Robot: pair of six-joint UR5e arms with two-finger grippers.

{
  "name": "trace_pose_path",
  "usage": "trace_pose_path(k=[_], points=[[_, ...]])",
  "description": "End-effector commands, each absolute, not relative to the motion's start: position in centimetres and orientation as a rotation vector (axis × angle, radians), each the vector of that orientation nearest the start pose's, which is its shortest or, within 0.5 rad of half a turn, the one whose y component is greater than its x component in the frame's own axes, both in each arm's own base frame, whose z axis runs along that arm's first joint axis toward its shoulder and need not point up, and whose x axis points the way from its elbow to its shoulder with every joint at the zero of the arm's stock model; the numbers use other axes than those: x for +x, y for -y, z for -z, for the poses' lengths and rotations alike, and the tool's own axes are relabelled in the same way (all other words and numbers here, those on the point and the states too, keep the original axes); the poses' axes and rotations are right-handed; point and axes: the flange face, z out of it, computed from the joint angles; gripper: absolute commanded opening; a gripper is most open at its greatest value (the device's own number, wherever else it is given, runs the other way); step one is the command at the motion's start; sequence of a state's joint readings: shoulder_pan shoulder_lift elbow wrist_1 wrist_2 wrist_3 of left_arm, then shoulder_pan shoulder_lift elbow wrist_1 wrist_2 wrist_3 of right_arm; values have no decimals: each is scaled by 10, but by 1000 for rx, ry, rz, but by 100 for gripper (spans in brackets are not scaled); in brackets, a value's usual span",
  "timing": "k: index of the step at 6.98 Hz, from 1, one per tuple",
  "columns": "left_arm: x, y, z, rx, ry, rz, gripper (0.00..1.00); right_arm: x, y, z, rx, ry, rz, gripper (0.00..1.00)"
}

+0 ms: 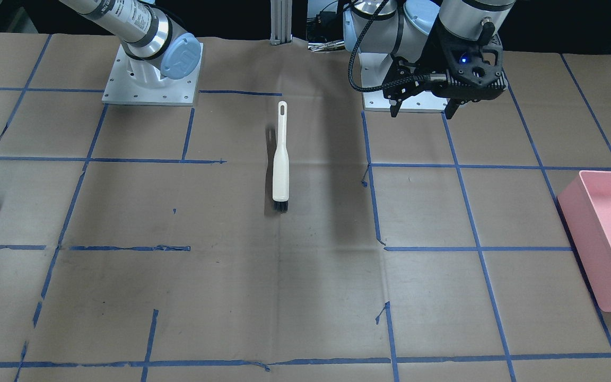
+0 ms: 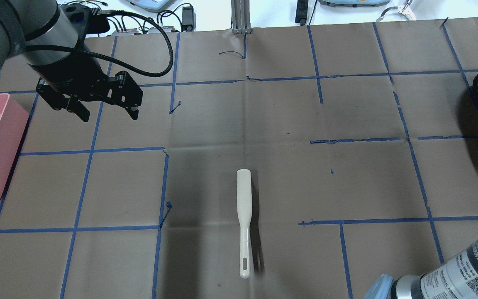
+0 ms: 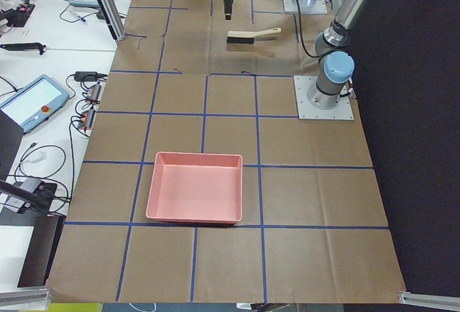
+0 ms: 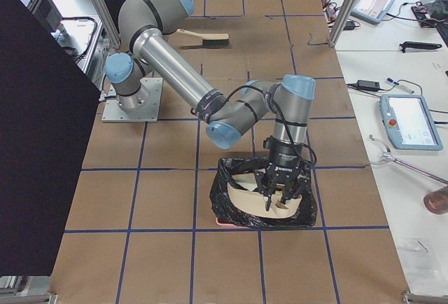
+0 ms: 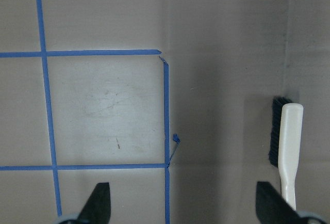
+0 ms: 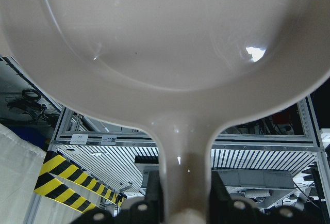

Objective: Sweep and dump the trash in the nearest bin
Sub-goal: 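Tip the dustpan over the black trash bag with the right gripper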

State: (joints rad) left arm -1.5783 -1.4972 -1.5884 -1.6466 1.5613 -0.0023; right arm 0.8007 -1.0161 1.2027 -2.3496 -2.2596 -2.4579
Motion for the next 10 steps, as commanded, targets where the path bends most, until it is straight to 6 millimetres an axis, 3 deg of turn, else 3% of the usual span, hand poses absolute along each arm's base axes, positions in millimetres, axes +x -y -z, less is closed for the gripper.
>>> trace_pose_path(k=[1, 3, 6, 10], points=[[-137, 458, -505, 29, -3151, -36, 100, -460, 575, -449, 1645, 1811, 898, 13], [-135, 462, -508, 31, -3138, 5, 100, -458, 582, -445, 1707, 1788, 809, 13], [-134, 465, -512, 22, -3137, 89, 100, -440, 594, -448, 1803, 1758, 471, 10], [-136, 464, -504, 5, -3149, 65, 100, -402, 586, -446, 1900, 2022, 155, 9]])
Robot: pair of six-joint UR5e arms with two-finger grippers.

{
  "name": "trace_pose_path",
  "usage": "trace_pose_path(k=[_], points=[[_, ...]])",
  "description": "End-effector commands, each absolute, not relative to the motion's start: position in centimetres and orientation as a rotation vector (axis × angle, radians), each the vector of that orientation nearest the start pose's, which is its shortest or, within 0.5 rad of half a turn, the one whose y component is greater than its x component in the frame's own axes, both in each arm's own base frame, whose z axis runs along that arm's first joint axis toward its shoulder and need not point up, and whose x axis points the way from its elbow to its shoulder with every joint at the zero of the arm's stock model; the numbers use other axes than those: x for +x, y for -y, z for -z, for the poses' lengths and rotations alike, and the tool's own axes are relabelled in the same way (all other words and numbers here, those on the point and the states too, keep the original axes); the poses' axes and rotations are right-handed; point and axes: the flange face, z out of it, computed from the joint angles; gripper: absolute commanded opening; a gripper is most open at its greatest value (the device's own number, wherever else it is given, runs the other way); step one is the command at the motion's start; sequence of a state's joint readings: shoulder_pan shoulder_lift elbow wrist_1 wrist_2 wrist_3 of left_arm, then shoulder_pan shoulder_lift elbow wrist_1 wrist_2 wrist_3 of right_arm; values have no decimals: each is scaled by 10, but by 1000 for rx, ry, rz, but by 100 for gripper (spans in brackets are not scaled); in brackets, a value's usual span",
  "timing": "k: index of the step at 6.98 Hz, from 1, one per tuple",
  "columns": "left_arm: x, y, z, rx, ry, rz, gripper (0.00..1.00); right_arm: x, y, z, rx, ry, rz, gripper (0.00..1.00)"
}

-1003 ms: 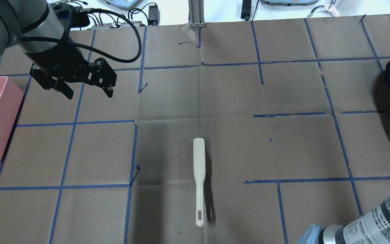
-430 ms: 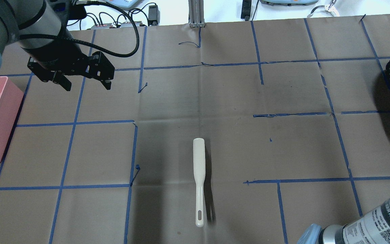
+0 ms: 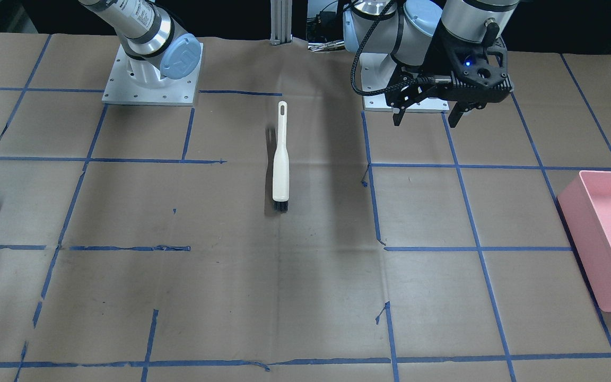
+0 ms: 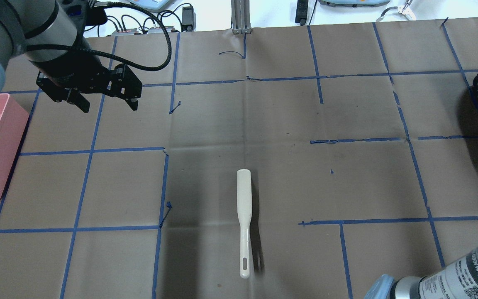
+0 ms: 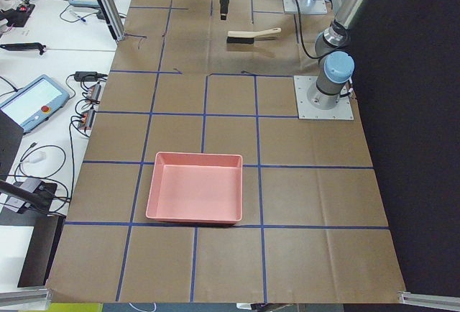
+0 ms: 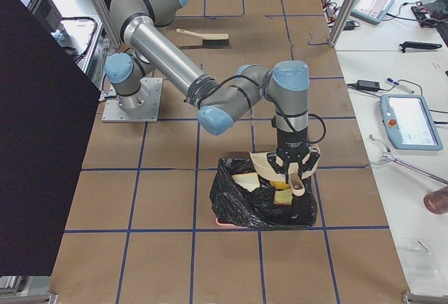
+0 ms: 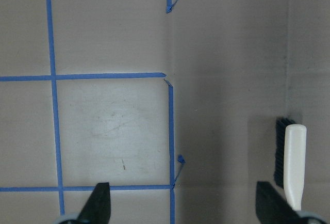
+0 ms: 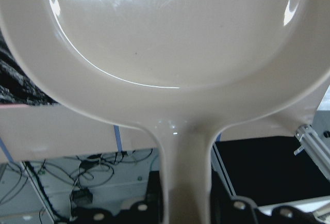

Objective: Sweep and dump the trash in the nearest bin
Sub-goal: 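Tip the dustpan over the black trash bag with the right gripper, then carry the empty dustpan back over the table with the right gripper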

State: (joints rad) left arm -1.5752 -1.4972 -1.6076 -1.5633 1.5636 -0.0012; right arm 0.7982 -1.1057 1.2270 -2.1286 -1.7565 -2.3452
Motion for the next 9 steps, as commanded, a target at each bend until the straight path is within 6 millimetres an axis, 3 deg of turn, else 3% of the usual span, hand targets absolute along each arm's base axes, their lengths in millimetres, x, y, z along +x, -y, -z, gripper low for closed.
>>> trace_pose_path(k=[1, 3, 4, 5, 7, 9], points=[[-136, 463, -505, 5, -3149, 65, 100, -392, 584, -440, -2336, -2527, -90, 10], [-136, 463, -506, 15, -3148, 68, 100, -373, 579, -424, -2159, -2579, 67, 10], [-136, 463, -505, 22, -3142, 68, 100, -362, 571, -424, -1976, -2701, 97, 10], [-136, 463, -504, 17, -3145, 65, 100, -335, 568, -424, -1848, -2772, 114, 10], [-136, 462, -507, 15, -3142, 75, 100, -257, 582, -426, -1591, -2903, 141, 10], [-136, 459, -509, 10, -3142, 82, 100, -184, 575, -433, -1345, -2980, 158, 10]])
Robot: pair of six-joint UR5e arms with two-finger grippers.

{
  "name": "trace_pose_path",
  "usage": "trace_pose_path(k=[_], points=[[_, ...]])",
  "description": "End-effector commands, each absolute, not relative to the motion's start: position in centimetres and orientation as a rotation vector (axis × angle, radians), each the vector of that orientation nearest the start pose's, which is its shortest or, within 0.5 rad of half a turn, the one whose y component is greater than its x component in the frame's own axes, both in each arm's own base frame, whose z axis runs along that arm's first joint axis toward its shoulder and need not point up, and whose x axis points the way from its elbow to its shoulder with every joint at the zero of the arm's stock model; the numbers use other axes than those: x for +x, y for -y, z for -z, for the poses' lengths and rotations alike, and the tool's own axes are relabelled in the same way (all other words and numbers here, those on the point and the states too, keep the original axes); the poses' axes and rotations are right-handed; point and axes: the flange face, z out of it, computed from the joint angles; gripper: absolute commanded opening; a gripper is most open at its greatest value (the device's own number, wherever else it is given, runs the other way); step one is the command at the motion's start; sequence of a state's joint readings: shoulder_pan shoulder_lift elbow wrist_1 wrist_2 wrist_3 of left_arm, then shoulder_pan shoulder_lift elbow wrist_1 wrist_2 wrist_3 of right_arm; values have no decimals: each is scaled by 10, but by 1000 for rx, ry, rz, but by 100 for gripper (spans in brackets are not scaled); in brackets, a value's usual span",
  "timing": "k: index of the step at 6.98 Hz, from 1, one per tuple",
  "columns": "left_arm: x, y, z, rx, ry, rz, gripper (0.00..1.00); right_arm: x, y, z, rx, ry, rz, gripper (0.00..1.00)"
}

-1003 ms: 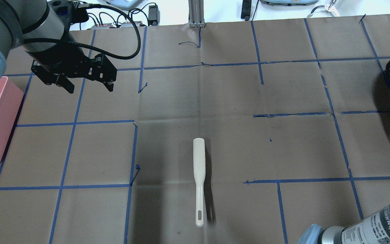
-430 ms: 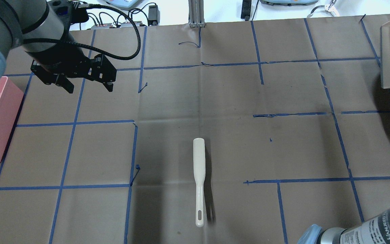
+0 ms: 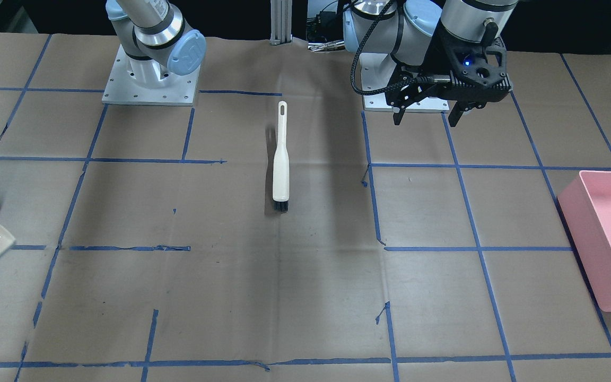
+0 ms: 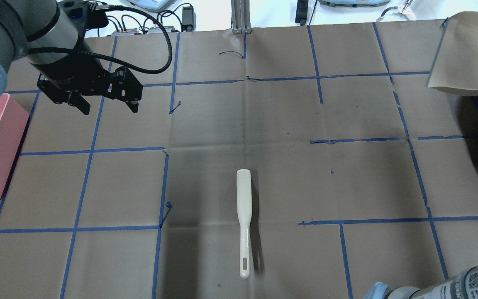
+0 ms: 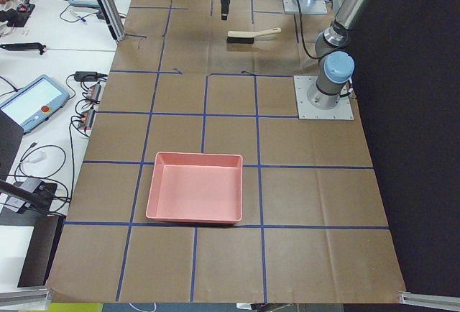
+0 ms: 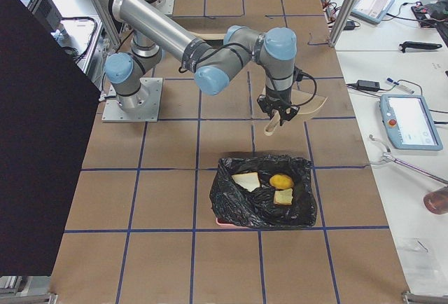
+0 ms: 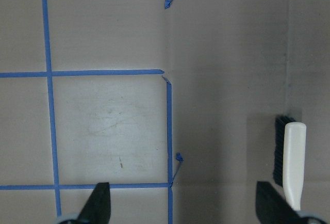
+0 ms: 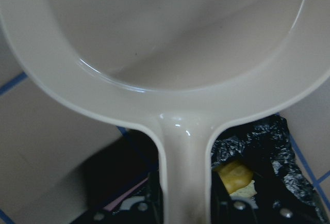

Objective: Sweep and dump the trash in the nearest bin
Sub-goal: 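Carry the empty dustpan back over the table with the right gripper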

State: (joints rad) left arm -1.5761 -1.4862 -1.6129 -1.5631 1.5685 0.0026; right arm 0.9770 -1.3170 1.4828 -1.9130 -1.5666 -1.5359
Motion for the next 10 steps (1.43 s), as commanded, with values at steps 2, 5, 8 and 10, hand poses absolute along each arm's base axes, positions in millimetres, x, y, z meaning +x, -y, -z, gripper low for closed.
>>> trace_pose_path(k=[2, 5, 8, 10], points=[[-135, 459, -508, 10, -3139, 79, 100, -108, 578, -432, -1169, -3020, 168, 11], [-135, 459, -508, 10, -3139, 77, 100, 19, 586, -429, -808, -3080, 163, 11], [-135, 459, -508, 5, -3139, 77, 100, 109, 577, -414, -516, -3107, 91, 12], [-135, 459, -508, 5, -3139, 77, 100, 175, 573, -388, -385, -3117, 22, 13]])
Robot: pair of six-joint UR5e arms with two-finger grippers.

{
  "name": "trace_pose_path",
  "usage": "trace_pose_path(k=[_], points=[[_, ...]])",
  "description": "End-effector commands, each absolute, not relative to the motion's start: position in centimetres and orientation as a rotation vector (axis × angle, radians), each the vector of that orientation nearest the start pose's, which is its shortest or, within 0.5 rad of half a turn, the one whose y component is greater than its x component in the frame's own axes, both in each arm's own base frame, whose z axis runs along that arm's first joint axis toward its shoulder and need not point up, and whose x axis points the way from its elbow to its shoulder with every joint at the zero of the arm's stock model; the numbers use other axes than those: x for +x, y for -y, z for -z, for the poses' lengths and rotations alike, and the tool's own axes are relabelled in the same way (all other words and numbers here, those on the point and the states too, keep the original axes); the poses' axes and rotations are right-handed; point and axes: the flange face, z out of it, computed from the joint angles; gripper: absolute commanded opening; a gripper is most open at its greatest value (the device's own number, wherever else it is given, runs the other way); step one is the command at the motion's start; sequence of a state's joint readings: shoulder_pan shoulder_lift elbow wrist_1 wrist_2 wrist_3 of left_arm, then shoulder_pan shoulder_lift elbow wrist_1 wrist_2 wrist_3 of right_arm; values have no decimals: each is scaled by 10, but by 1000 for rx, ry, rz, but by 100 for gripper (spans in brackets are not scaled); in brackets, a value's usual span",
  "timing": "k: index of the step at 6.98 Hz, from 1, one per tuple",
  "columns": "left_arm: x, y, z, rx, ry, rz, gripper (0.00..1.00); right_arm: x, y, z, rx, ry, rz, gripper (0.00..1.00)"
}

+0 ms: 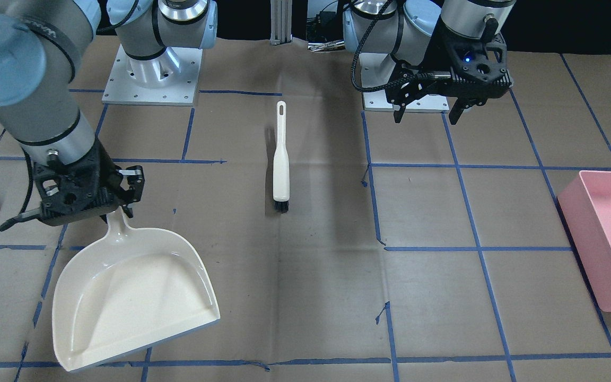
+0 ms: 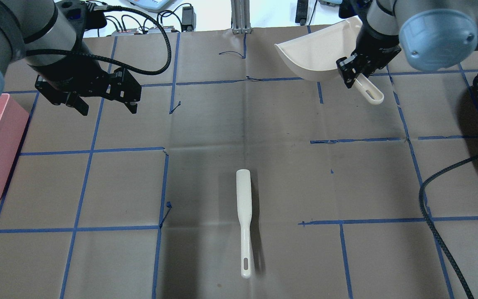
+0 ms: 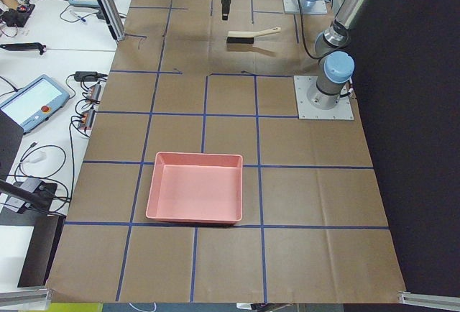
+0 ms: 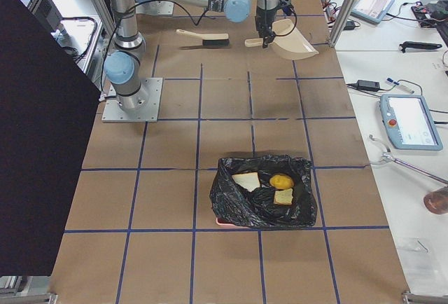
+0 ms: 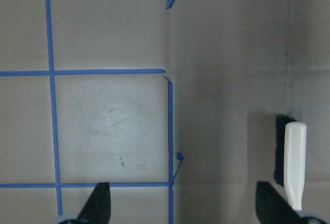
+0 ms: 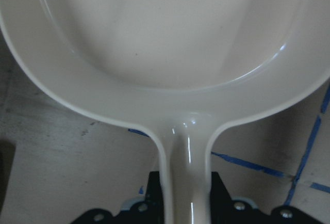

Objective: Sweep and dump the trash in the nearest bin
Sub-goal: 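Carry the empty dustpan back over the table with the right gripper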

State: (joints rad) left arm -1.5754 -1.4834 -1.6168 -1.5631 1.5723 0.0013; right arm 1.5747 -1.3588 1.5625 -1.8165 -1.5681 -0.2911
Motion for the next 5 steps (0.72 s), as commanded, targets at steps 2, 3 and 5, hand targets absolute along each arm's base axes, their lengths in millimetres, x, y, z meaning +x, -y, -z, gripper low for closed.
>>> trace_pose_path(k=[2, 3, 5], points=[[-136, 459, -507, 7, -3144, 72, 100, 237, 566, -359, -361, -3162, -27, 13], [-137, 459, -506, 5, -3147, 72, 100, 258, 566, -351, -309, -3172, -35, 13], [-136, 460, -504, 22, -3141, 63, 100, 315, 582, -331, -190, -3177, -44, 13]])
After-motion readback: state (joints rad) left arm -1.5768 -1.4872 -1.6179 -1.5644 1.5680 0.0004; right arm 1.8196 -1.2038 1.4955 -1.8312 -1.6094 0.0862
